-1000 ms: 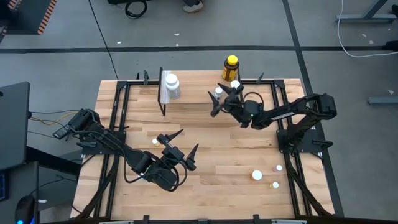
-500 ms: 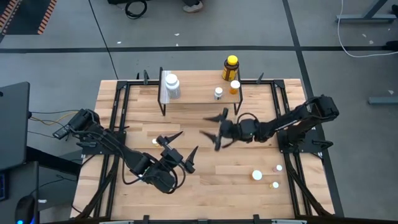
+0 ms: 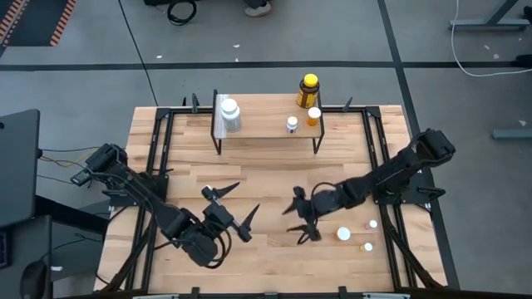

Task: Pick and place medicine bottles onto shelf by color
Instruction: Put the right small orange medicine bottle on the shelf

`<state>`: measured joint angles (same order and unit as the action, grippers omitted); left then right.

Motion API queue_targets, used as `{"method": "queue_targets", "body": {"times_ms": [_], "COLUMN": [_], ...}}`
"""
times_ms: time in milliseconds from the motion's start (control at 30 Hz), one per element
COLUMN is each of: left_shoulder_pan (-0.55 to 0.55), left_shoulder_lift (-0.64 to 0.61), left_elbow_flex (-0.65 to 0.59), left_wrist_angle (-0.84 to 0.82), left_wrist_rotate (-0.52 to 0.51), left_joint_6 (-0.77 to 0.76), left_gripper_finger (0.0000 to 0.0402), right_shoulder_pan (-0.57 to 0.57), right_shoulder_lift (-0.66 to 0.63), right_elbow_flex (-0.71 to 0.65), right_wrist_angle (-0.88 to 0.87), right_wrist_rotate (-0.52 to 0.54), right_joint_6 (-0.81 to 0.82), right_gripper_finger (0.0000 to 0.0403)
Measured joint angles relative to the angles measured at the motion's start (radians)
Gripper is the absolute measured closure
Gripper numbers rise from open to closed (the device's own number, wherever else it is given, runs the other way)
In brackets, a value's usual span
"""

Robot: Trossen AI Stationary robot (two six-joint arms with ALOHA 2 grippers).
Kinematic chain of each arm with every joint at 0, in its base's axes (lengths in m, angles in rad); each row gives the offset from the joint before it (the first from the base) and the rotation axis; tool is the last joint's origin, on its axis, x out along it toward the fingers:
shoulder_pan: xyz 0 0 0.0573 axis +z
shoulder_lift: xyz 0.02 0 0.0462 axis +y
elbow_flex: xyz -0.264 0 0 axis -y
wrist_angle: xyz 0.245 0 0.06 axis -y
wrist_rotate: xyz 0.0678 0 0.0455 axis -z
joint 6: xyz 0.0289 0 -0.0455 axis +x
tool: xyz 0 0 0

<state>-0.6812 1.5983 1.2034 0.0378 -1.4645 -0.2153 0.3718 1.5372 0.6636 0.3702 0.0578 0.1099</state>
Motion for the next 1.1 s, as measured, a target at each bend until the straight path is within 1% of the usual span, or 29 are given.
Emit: {"method": "queue_targets", "body": {"times_ms": [167, 367, 467, 567, 667, 733, 800, 967, 1100], "left_shoulder_pan": [0.000, 0.000, 0.000, 0.000, 0.000, 0.000, 0.000, 0.000, 0.005], "left_shoulder_lift": [-0.011, -0.011, -0.011, -0.011, -0.011, -0.011, -0.011, -0.011, -0.011], "left_elbow_flex": [0.000, 0.000, 0.000, 0.000, 0.000, 0.000, 0.000, 0.000, 0.000], "left_wrist_angle": [0.003, 0.003, 0.003, 0.003, 0.003, 0.003, 0.003, 0.003, 0.003], "left_wrist_rotate": [-0.001, 0.002, 0.002, 0.002, 0.002, 0.002, 0.002, 0.002, 0.002], "left_joint_6": [0.003, 0.034, 0.045, 0.066, 0.079, 0.081, 0.082, 0.081, 0.079], "left_gripper_finger": [0.0002, 0.0002, 0.0002, 0.0002, 0.0002, 0.0002, 0.0002, 0.0002, 0.0002], "right_shoulder_pan": [0.083, 0.162, 0.197, 0.234, 0.269, 0.297, 0.331, 0.416, 0.467], "right_shoulder_lift": [-0.008, -0.101, -0.188, -0.285, -0.355, -0.366, -0.353, -0.288, -0.281], "right_elbow_flex": [0.000, 0.000, 0.000, 0.000, 0.000, 0.000, 0.000, 0.000, 0.000], "right_wrist_angle": [-0.070, -0.169, -0.300, -0.483, -0.658, -0.725, -0.756, -0.781, -0.863], "right_wrist_rotate": [0.003, 0.104, 0.141, 0.173, 0.177, 0.177, 0.177, 0.177, 0.178], "right_joint_6": [0.120, 0.277, 0.380, 0.513, 0.655, 0.723, 0.755, 0.747, 0.794], "right_gripper_finger": [0.0131, 0.0131, 0.0131, 0.0131, 0.0131, 0.0131, 0.0131, 0.0131, 0.0131]}}
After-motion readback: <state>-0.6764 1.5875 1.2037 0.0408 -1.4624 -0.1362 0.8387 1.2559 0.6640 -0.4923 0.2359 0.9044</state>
